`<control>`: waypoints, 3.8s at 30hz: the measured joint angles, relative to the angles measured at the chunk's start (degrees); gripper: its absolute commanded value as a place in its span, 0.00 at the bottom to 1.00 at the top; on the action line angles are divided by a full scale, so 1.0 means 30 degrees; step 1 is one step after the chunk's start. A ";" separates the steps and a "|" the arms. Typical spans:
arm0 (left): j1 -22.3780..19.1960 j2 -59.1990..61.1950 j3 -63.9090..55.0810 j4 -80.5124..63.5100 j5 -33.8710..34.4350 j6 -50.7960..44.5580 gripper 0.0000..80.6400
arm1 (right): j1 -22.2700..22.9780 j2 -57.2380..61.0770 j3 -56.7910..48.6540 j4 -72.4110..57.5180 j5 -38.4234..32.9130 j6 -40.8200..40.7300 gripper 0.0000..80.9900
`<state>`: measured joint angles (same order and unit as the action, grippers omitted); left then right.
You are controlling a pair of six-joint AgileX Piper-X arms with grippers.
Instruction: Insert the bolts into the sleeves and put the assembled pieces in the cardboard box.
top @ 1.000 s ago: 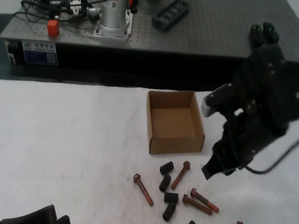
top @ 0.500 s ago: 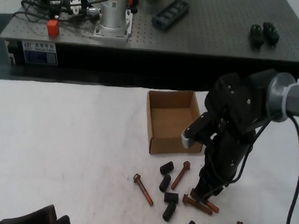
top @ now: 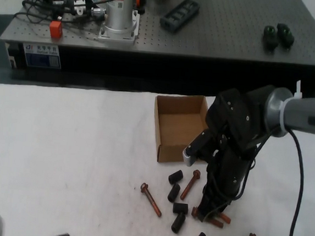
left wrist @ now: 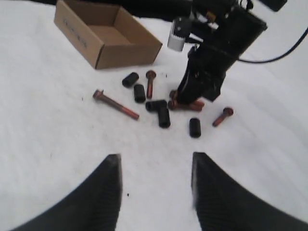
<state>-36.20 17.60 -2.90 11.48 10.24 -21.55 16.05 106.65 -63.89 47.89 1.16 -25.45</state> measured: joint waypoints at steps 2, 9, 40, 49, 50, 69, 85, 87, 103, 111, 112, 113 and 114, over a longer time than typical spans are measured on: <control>0.0000 0.2481 -0.0930 -0.0348 0.0138 0.0836 0.42 | 0.0000 0.0099 0.0007 -0.0103 0.0000 0.0000 0.11; 0.0000 1.3601 -0.7281 -0.0498 0.1529 0.3130 0.42 | -0.0212 0.0119 -0.0108 -0.0254 -0.0128 0.0183 0.03; -0.2932 3.2816 -2.6581 1.2933 0.0468 0.8232 0.42 | -0.4156 -1.1205 0.4913 -0.0721 -0.0563 0.3681 0.03; -0.3312 3.3498 -2.6890 1.3020 0.0052 0.8371 0.26 | -0.4199 -1.1370 0.5324 -0.0721 -0.0563 0.3810 0.03; -0.3312 3.3536 -2.6923 1.3020 0.0043 0.8525 0.19 | -0.4199 -1.1370 0.5324 -0.0721 -0.0563 0.3810 0.03; -0.3097 2.4307 -2.2276 0.6590 0.2361 0.5425 0.01 | -0.3877 -1.6095 0.7658 -0.7205 -0.8237 1.0704 0.03; -0.3070 1.8298 -1.5442 -0.2988 0.6072 0.2120 0.01 | -0.0771 -1.9302 1.0494 -1.8180 -0.9264 1.8396 0.03; -0.3070 1.8298 -1.5376 -0.3290 0.6165 0.2076 0.01 | -0.0520 -1.9302 1.0517 -1.8180 -0.9176 1.8403 0.03; -0.3104 1.8298 -1.5333 -0.3487 0.5573 0.1959 0.01 | -0.0459 -1.9302 1.0554 -1.7606 -0.9030 1.8403 0.03; -0.3104 1.8298 -1.5333 -0.3487 0.5573 0.2523 0.01 | -0.0405 -1.9260 1.0567 -1.7445 -0.9036 1.8272 0.14; -0.3104 1.8298 -1.5333 -0.3487 0.5573 0.2676 0.01 | -0.0405 -1.9217 1.0567 -1.7355 -0.9358 1.8272 0.24; -0.3104 1.8298 -1.5333 -0.3487 0.5573 0.2867 0.01 | -0.0405 -1.9214 1.0567 -1.7334 -0.9396 1.8237 0.37; -0.3104 1.8298 -1.5333 -0.3487 0.5573 0.2867 0.01 | -0.0405 -1.9142 1.0567 -1.7308 -0.9658 1.8220 0.49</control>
<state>-45.51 72.50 -48.90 1.02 26.95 -12.95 14.83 49.22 -32.19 -4.04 -27.82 29.22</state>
